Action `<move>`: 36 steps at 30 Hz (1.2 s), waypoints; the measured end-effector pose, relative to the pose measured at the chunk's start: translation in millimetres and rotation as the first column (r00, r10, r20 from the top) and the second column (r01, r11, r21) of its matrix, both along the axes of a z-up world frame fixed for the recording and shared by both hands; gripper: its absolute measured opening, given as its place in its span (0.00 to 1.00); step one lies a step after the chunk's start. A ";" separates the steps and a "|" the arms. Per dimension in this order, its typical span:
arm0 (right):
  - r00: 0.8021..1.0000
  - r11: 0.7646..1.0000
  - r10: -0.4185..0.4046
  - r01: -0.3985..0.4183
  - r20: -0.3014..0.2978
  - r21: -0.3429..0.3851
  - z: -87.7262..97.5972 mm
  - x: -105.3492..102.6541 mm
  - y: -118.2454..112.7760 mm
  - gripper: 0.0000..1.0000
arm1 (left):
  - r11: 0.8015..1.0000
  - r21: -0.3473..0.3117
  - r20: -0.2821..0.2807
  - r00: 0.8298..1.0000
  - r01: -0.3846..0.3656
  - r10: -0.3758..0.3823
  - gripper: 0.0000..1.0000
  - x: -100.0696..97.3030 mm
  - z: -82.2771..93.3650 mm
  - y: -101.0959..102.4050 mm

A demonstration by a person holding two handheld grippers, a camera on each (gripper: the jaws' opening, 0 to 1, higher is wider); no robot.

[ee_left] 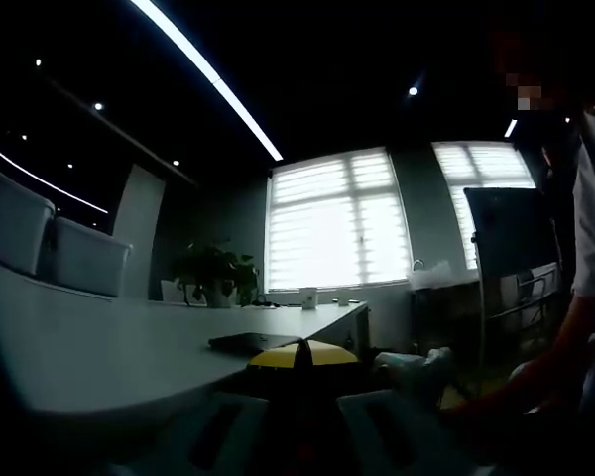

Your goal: Clamp the fixed fixture on the desktop, loosen the retaining clip, secure it to the edge of the desk, and tighten the retaining clip.

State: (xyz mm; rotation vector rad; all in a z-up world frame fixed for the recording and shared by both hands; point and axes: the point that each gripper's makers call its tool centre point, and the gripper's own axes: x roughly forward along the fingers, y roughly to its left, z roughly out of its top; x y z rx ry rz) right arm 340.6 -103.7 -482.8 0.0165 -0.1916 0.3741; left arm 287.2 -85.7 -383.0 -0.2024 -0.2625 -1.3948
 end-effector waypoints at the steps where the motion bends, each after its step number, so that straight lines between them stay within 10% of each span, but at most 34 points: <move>1: 0.999 0.999 -0.047 0.048 -0.014 0.009 -4.8 0.1 -5.6 0.35 | 1.000 0.001 0.001 1.000 0.000 0.000 0.01 0.0 0.0 -0.1; 4: 0.979 0.979 -0.203 0.204 0.033 -0.015 -9.0 -8.6 -17.1 0.49 | 1.000 0.003 0.003 1.000 -0.002 0.002 0.01 -0.3 -0.1 -0.2; 11: 0.910 0.910 -0.414 0.414 -0.004 -0.001 -11.3 -30.4 -12.9 0.46 | 1.000 0.001 0.001 1.000 -0.001 0.001 0.01 -0.7 -0.1 -0.1; 20: 0.868 0.868 -0.497 0.497 0.004 0.000 2.7 -5.0 -7.0 0.41 | 1.000 0.003 0.000 1.000 -0.007 0.007 0.01 -0.4 0.1 0.2; 22: 0.872 0.872 -0.489 0.489 -0.019 0.029 4.2 -1.5 -9.7 0.26 | 1.000 0.000 -0.002 1.000 -0.006 0.006 0.01 -0.6 0.2 0.4; 36: 0.963 0.961 -0.265 0.268 0.051 -0.062 2.3 -5.6 2.9 0.25 | 1.000 -0.005 -0.002 1.000 0.000 0.000 0.01 -1.4 0.7 1.2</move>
